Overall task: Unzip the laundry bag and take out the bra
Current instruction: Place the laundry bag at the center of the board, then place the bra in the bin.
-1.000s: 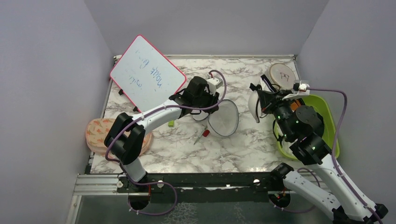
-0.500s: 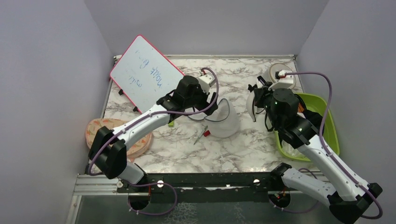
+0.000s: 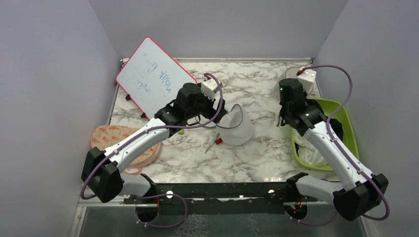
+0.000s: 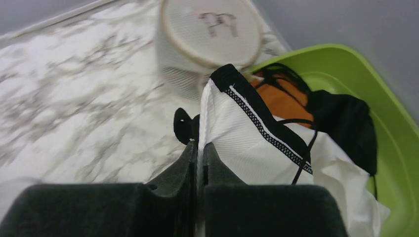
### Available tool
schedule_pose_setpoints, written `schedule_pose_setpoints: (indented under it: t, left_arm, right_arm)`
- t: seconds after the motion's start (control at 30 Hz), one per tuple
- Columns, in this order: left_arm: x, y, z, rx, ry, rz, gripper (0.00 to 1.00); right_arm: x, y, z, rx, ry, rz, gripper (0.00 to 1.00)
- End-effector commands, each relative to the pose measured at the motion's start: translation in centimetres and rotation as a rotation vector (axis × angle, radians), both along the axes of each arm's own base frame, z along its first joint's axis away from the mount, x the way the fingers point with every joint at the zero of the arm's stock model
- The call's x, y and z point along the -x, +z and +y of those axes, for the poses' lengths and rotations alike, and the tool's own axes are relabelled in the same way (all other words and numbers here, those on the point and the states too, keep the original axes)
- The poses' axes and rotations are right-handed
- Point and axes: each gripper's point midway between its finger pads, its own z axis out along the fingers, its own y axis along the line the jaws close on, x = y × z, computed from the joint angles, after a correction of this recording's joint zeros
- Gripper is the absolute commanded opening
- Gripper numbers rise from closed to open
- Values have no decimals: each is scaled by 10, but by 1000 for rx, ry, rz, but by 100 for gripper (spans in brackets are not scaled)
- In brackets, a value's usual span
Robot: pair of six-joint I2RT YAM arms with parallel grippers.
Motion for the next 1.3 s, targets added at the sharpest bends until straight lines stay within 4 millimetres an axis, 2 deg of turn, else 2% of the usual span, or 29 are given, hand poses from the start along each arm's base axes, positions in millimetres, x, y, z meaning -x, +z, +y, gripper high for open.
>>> schedule_pose_setpoints:
  t: [0.0,0.1,0.23,0.5,0.6,0.7,0.8,0.87,0.93,1.03,1.27]
  left_arm:
    - [3,20,3,42,8,-58,75]
    - [4,23,3,54,7,-61,75]
    - [6,27,4,64,4,-68,75]
    - [12,33,1,84,-15,-71,75]
    - [13,33,0,84,-15,-72,75]
    - [14,32,-1,84,-18,-67,75]
    - [17,31,-4,87,-31,-63,75]
    - [18,30,-5,79,-30,-68,75]
    - [19,31,-5,72,-27,-80,75]
    - [19,30,-4,71,-23,-80,75]
    - [25,29,-12,69,-49,-74,75]
  right_arm:
    - [-5,-10,-66,-84,-213,10,1]
    - [2,-27,-99,-107,-349,53,1]
    - [22,-44,-127,-85,-512,96,1]
    - [64,-67,-188,-92,-746,6,1]
    - [75,-68,-200,-114,-820,-14,1]
    - [81,-70,-214,-21,-889,-16,1]
    - [85,-91,-224,9,-954,39,1]
    - [83,-98,-228,23,-992,65,1]
    - [88,-93,-232,32,-1061,76,1]
    - [94,-73,-230,5,-1124,67,1]
    - [97,-39,-224,-29,-996,-20,1]
